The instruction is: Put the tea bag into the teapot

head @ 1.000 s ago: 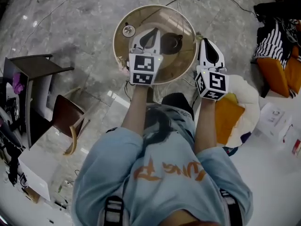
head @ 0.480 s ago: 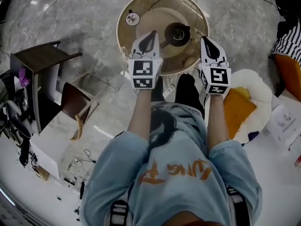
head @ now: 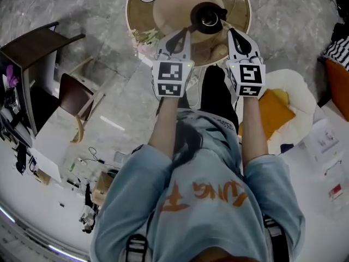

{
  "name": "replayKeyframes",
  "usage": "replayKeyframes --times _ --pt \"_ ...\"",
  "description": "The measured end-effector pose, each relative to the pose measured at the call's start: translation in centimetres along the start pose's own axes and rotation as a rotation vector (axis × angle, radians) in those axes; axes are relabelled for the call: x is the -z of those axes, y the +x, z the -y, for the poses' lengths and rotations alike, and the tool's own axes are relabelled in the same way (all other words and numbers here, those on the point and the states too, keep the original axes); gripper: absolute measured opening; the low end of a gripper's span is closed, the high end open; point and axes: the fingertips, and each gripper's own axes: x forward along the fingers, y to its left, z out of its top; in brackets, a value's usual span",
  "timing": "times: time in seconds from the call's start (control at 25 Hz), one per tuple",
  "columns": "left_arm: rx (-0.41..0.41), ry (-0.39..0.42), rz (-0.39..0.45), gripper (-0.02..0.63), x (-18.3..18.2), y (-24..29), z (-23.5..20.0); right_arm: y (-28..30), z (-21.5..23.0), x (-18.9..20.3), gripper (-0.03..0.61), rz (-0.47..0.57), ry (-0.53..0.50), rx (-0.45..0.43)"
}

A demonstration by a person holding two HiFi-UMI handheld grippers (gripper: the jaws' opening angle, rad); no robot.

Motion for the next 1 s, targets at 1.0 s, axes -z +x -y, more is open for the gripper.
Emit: replayKeyframes --times 1.0 --pt "-0.034 -0.087 -0.032 0.025 3.0 1.7 -3.9 8.8 -3.2 1.9 0.014 -0.138 -0.207 -0.023"
